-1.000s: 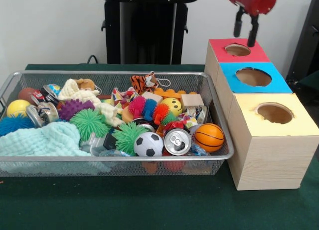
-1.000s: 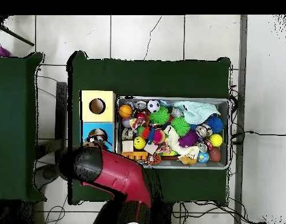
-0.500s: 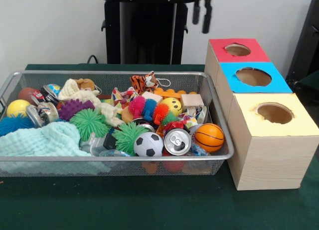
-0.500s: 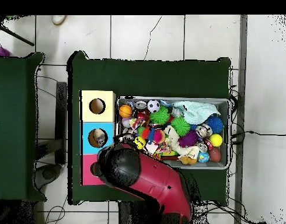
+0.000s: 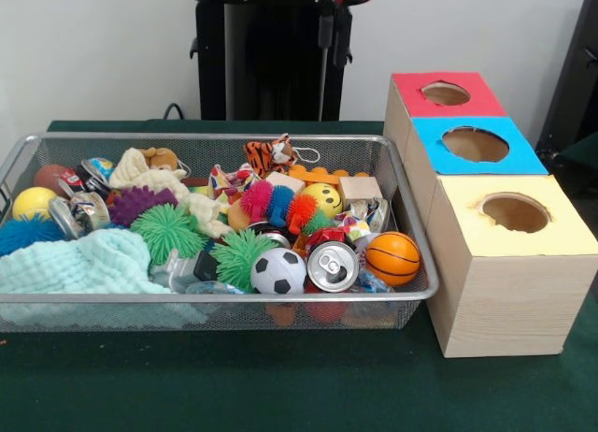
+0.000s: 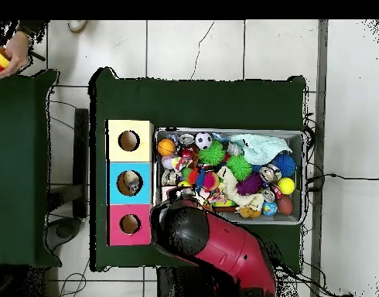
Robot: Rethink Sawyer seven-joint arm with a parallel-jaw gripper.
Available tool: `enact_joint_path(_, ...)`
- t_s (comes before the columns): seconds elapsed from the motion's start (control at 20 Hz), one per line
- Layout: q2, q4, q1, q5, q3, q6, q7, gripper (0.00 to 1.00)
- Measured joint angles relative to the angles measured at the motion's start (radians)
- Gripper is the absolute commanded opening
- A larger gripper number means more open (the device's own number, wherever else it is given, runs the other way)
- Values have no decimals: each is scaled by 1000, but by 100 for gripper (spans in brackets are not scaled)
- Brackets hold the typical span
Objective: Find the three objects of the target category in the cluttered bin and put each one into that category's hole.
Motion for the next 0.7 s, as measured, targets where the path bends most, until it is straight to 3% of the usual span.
enact_joint_path(0.7, 18, 83, -184, -196, 174, -144, 0, 100)
